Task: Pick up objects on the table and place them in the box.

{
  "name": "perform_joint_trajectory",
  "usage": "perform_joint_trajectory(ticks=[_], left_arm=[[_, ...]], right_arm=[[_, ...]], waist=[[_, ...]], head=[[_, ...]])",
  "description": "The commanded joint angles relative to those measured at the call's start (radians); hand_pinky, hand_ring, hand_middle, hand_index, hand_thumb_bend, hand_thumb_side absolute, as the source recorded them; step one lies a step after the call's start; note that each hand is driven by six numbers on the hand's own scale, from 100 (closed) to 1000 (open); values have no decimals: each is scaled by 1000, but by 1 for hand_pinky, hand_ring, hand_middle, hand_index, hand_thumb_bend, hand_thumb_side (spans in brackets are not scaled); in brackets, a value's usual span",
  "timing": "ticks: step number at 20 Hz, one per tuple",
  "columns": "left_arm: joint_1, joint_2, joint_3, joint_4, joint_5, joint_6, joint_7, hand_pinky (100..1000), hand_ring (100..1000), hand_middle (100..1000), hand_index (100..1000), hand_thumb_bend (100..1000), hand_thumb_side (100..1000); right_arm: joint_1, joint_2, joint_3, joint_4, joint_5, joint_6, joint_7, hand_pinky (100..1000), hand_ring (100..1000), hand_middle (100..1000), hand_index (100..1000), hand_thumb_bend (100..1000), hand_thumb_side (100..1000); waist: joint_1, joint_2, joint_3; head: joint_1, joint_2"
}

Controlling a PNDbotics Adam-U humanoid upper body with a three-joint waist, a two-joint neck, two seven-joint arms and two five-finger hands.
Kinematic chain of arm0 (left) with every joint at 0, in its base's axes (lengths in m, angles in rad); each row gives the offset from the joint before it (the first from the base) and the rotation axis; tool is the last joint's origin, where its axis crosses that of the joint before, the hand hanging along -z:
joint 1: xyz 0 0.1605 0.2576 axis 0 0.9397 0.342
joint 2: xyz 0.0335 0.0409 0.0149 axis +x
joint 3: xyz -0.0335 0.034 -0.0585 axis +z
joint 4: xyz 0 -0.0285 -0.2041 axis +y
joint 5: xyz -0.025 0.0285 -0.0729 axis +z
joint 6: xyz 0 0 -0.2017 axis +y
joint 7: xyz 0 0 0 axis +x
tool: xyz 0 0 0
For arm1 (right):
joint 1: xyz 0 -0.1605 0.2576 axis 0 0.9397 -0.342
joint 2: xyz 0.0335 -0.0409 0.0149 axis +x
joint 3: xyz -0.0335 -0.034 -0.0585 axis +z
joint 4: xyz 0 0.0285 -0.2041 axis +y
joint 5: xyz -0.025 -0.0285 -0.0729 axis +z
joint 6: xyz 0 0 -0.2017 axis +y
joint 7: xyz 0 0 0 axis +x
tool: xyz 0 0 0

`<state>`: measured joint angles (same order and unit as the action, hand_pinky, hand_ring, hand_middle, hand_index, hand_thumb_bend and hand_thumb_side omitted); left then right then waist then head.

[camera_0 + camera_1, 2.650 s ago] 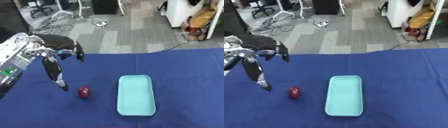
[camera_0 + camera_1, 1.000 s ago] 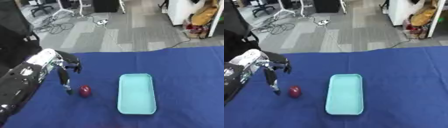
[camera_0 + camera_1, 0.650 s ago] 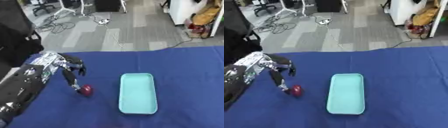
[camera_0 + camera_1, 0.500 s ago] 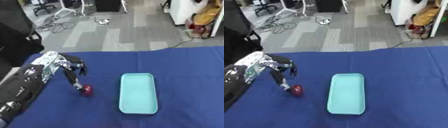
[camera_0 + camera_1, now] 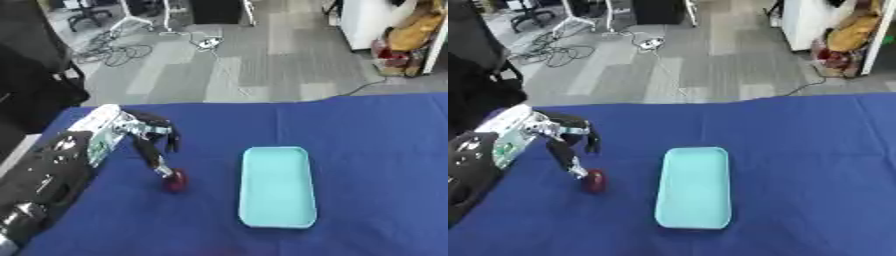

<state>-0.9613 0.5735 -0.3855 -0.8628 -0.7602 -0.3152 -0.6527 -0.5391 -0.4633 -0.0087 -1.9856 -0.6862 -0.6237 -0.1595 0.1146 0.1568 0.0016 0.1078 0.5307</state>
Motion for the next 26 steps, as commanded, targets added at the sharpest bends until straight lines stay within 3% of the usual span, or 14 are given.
perform_joint_trajectory(ticks=[1,9,13,16,23,26], left_arm=[[-8,9,8,5,3,9,1,100,207,489,735,576,632],[-10,-5,1,24,-34,-9,-12,100,214,490,736,603,670],[-17,-4,-12,5,-118,-41,-17,100,260,525,750,716,555],[-15,-5,-16,-9,-205,-78,-12,100,274,535,758,750,535],[-10,-26,-8,21,-281,-132,30,100,268,527,745,748,512],[-7,-35,-5,33,-287,-143,43,100,295,565,765,729,519]], right_arm=[[-22,-3,-4,-14,-4,4,1,349,397,441,601,100,887],[-23,-2,-4,-14,-5,3,3,349,397,442,601,100,886],[-25,-2,-4,-14,-7,4,2,349,397,441,601,100,886],[-25,-2,-4,-14,-8,5,2,349,397,442,601,100,886],[-25,-1,-4,-14,-8,4,5,349,397,441,601,100,885],[-26,0,-4,-14,-9,5,5,349,397,441,601,100,885]], waist=[[-5,-13,0],[-6,-11,0],[-5,-12,-2],[-4,-12,-2],[-6,-10,-2],[-6,-10,-3]], head=[[10,-15],[-5,-40],[-1,-38],[1,-33],[1,-29],[0,-30]])
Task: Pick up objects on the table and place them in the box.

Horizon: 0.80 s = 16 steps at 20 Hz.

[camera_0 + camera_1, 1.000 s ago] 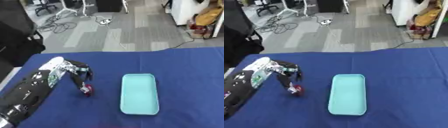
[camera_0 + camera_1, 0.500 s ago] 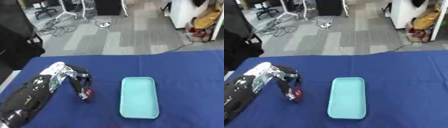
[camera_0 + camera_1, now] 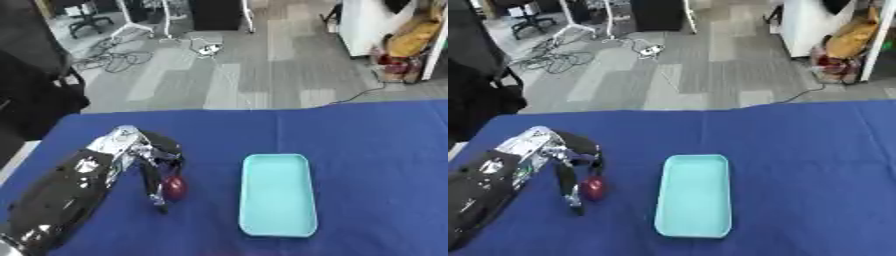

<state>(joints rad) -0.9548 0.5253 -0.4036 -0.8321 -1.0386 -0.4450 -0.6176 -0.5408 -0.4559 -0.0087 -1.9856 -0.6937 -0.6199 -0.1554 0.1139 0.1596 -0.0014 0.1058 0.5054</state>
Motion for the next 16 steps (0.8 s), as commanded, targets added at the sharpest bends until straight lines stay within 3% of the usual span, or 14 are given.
perform_joint_trajectory(ticks=[1,5,9,13,16], left_arm=[[-11,9,15,6,-7,-15,14,100,292,562,763,723,520],[0,-4,24,28,16,-11,42,100,277,549,757,688,538],[5,-13,24,47,43,-9,53,100,238,492,735,688,465],[4,-11,23,45,42,-6,51,100,126,347,648,698,380],[4,-8,24,43,50,-4,55,100,100,302,570,676,369]], right_arm=[[-25,-7,-4,-14,-2,1,1,349,397,441,601,100,885],[-27,-5,-5,-14,-3,1,-1,349,397,441,601,100,885],[-28,-4,-4,-14,-4,2,0,349,397,441,601,100,885],[-27,-5,-4,-14,-4,3,1,349,397,441,602,100,885],[-27,-5,-4,-14,-4,3,2,349,397,440,602,100,885]], waist=[[-6,-12,-1],[-6,-12,-2],[-6,-12,-3],[-6,-12,-2],[-6,-12,-1]], head=[[2,-5],[-1,-7],[0,-6],[2,-3],[1,-2]])
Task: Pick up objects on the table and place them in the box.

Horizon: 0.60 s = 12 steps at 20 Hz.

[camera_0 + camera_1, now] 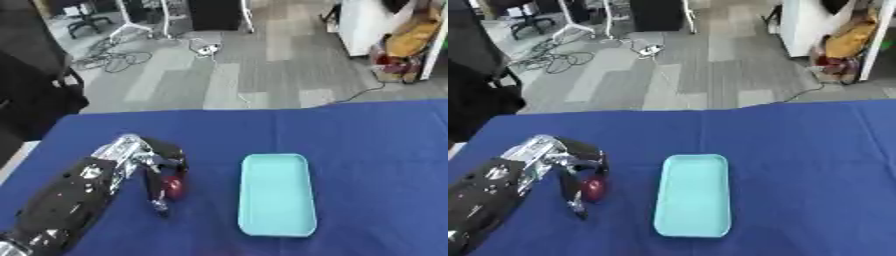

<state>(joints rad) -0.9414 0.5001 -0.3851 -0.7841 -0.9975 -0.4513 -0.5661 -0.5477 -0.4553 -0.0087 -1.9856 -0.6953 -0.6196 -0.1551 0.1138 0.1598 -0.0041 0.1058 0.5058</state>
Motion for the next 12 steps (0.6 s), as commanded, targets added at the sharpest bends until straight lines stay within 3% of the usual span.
perform_joint_trajectory(ticks=[1,8,12], left_arm=[[-9,17,6,-5,13,4,5,100,100,293,546,659,375],[-8,17,7,6,41,24,6,100,100,183,382,487,448],[-8,19,5,5,54,38,5,100,100,100,339,400,494]], right_arm=[[-20,-6,-4,-14,-3,3,1,349,397,440,602,100,885],[-20,-6,-5,-14,-3,3,1,349,397,439,602,100,887],[-20,-6,-5,-14,-3,3,2,349,397,439,602,100,886]], waist=[[-6,-12,2],[-6,-12,3],[-5,-12,3]], head=[[1,-3],[2,-6],[4,-5]])
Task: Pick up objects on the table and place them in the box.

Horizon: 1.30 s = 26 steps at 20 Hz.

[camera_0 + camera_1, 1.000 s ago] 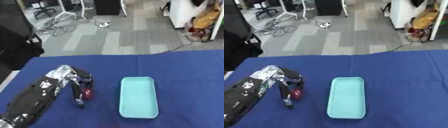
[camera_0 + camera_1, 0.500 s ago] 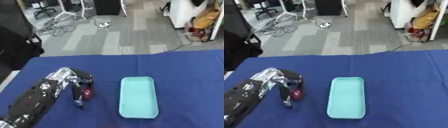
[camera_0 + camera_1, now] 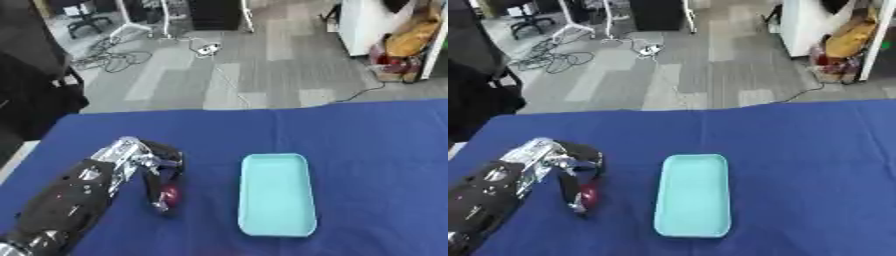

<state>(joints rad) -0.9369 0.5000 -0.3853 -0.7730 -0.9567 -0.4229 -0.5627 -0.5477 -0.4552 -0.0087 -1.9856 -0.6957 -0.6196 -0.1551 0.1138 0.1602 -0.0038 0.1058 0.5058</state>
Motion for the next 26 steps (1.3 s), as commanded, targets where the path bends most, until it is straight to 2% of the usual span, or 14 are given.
perform_joint_trajectory(ticks=[1,8,14,18,26], left_arm=[[-13,20,3,-10,15,11,2,100,100,100,326,390,493],[-16,31,-9,-46,14,6,7,100,100,100,288,340,501],[-27,57,-8,-94,16,26,22,100,100,100,289,358,463],[-45,85,-8,-137,49,45,14,100,100,100,292,387,432],[-81,119,-13,-220,152,101,-2,100,100,100,294,360,418]], right_arm=[[-20,-6,-5,-14,-3,3,2,349,397,439,602,100,885],[-18,-8,-5,-14,-2,3,2,349,397,439,602,100,885],[-16,-9,-5,-14,-1,3,1,349,397,439,602,100,885],[-13,-12,-5,-14,0,2,1,349,397,439,602,100,885],[-11,-15,-3,-14,0,3,2,349,397,439,601,100,885]], waist=[[-5,-13,3],[-5,-14,5],[-4,-15,8],[-2,-17,11],[3,-20,12]], head=[[4,-5],[5,-9],[4,-13],[3,-11],[1,-15]])
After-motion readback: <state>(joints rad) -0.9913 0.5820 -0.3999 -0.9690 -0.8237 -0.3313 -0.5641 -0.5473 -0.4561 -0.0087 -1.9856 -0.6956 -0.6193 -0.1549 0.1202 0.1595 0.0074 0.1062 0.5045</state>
